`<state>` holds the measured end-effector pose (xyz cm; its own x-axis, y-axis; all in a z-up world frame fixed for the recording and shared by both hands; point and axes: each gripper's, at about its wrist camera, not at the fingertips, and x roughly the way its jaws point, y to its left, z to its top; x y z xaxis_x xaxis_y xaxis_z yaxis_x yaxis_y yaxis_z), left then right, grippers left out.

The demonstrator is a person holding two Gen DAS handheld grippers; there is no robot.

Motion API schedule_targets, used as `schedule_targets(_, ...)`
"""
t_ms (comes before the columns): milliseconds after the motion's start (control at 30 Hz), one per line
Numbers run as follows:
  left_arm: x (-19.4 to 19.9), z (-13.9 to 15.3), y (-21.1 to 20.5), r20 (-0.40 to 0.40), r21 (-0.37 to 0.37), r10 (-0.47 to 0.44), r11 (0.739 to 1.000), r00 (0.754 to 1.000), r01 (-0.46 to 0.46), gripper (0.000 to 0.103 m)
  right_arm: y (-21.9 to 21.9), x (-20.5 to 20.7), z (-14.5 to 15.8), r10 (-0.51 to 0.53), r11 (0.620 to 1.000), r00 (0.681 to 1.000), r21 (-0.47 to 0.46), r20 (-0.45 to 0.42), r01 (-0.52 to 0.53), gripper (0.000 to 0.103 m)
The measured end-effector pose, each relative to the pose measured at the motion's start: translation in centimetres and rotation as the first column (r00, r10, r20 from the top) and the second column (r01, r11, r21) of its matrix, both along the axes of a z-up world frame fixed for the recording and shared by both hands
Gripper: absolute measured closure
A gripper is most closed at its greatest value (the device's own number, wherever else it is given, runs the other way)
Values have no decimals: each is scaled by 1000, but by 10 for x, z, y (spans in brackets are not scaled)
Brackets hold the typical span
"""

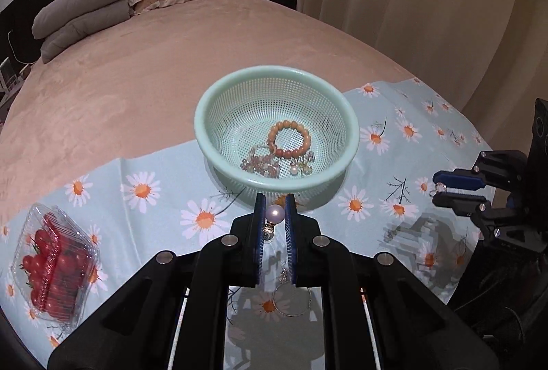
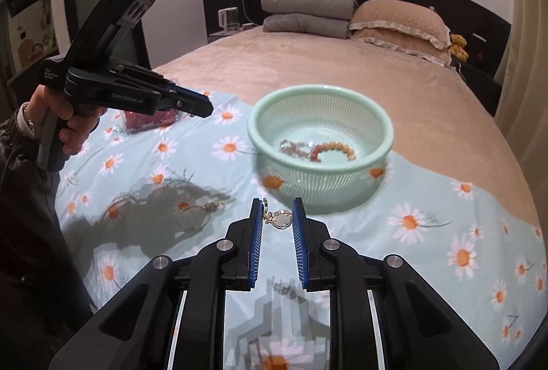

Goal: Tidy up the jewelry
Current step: 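Lower the pearl stud and charm into the colander and open both tools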

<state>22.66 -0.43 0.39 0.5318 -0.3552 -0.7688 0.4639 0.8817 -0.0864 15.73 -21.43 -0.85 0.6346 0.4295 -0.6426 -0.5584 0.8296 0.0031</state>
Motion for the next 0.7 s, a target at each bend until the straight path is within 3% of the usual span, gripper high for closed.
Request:
schedule_targets(333, 19, 38, -12, 64, 17, -40, 999, 997, 39, 91, -6, 30, 57, 14, 1000, 993, -9, 117, -13, 87)
schedule_targets(700, 66, 22, -28, 40, 48, -67, 997, 997, 65, 91, 8, 93, 41, -22, 998, 997, -60, 71, 26, 87)
